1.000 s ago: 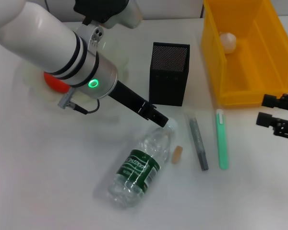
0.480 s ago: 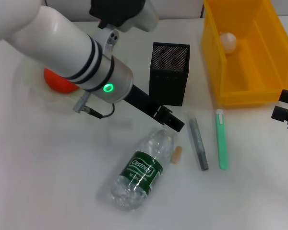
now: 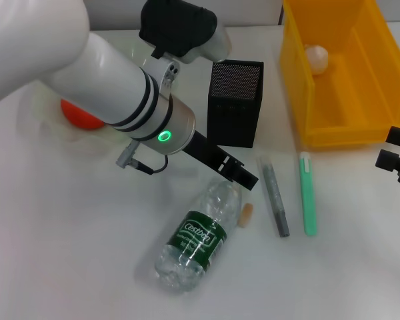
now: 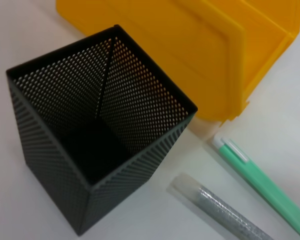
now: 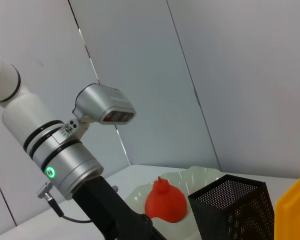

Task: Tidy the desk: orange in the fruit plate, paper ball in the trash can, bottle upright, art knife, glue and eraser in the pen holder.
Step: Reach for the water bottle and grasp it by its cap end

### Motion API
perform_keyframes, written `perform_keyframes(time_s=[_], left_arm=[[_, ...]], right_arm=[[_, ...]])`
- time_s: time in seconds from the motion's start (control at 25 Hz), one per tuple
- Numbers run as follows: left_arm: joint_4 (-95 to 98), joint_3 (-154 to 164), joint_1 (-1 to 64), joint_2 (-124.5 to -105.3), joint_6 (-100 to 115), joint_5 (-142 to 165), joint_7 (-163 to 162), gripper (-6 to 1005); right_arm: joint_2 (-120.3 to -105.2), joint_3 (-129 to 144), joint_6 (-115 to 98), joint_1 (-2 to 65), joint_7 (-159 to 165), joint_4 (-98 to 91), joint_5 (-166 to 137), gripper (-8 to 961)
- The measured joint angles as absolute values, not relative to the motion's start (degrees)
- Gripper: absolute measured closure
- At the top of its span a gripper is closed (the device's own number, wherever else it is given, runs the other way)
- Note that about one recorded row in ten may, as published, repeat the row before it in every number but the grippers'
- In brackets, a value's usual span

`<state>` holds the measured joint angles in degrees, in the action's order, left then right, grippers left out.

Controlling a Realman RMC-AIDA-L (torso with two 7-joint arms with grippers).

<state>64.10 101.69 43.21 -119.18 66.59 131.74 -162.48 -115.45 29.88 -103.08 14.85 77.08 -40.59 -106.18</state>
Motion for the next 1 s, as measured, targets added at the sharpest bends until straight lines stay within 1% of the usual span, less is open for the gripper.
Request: perform_keyframes(time_s=[1.0], left_arm=[[59.0, 107.5, 44.3, -119.18, 59.7, 131.9, -162.6, 219]], right_arm=[[-115.49, 29.9, -102.6, 15.3, 76.5, -40.1, -105.9, 310]])
